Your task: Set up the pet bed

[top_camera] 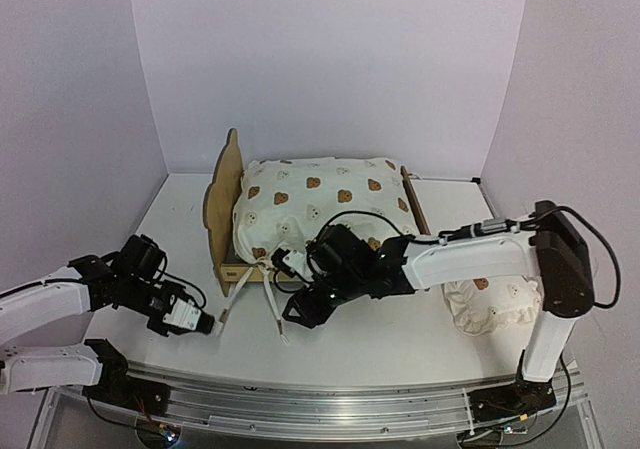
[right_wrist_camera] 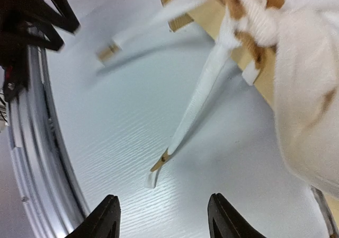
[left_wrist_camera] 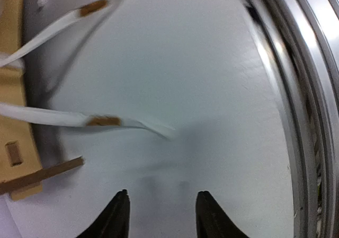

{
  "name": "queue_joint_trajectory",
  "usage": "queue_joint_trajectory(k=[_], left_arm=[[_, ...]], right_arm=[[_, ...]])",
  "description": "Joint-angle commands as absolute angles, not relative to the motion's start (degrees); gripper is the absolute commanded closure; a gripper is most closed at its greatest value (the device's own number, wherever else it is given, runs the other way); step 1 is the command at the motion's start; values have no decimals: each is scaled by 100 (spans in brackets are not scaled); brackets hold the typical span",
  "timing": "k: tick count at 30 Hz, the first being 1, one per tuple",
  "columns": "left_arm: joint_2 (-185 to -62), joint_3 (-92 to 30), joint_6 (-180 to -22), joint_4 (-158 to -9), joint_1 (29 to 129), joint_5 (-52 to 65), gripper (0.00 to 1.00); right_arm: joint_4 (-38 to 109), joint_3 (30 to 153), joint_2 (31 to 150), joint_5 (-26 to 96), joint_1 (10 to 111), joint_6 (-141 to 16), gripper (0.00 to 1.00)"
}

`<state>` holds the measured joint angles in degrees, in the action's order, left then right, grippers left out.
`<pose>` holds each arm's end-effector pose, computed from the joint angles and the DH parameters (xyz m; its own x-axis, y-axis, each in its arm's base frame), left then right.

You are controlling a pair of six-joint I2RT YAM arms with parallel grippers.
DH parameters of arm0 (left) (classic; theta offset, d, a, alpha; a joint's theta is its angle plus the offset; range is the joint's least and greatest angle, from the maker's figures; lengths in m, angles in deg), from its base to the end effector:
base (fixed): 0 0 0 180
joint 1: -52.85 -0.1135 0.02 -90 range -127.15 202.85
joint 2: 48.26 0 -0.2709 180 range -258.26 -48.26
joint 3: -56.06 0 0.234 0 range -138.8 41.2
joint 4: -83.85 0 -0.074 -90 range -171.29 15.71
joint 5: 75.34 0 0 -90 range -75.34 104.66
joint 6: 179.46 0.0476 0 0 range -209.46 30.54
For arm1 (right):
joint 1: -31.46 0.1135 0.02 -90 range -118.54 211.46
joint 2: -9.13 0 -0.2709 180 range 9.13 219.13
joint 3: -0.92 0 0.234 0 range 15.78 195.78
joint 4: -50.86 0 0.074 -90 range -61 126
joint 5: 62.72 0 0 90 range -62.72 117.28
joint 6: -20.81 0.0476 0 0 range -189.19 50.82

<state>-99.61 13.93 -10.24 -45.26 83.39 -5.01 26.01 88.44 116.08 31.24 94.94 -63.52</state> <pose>0.1133 -0.0854 0.1846 0.4723 0.7954 -0.3799 0.8501 -0.2970 0.4350 0.1786 0.3653 0.2100 -0.4006 -0.5820 -0.7077 -0.8794 0.4610 0.1187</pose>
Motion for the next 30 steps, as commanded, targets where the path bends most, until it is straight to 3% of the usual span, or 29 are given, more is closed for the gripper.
queue_joint_trajectory(k=[1,4,7,10,13,18,25,30], left_arm=[[-9987,2027,1405,-4118,8317,287,45],[-9918,2033,1770,-4278,8317,388,38],[-9923,1420,1429,-4284,8323,-483,29],[-10372,299,-188,-4604,8457,-1663,27],[-11257,-908,-2724,-5137,8767,-2134,29],[-12467,-1946,-5246,-5842,9341,-1828,26],[-13734,-2391,-5657,-6675,9452,-618,17],[-14292,-2603,-5381,-6680,9519,-475,25]], right_arm=[[1400,9261,10810,3306,9229,-6417,40],[934,9292,10453,2982,8825,-5926,40],[455,9308,10145,2291,8446,-5283,44],[-288,9386,9913,1485,8017,-4593,46],[-864,9315,9773,795,7684,-4116,42],[-1084,9187,9877,913,7286,-3748,38],[-1059,9504,10516,1763,7117,-3889,42],[-968,9485,10761,1696,7091,-4012,55]])
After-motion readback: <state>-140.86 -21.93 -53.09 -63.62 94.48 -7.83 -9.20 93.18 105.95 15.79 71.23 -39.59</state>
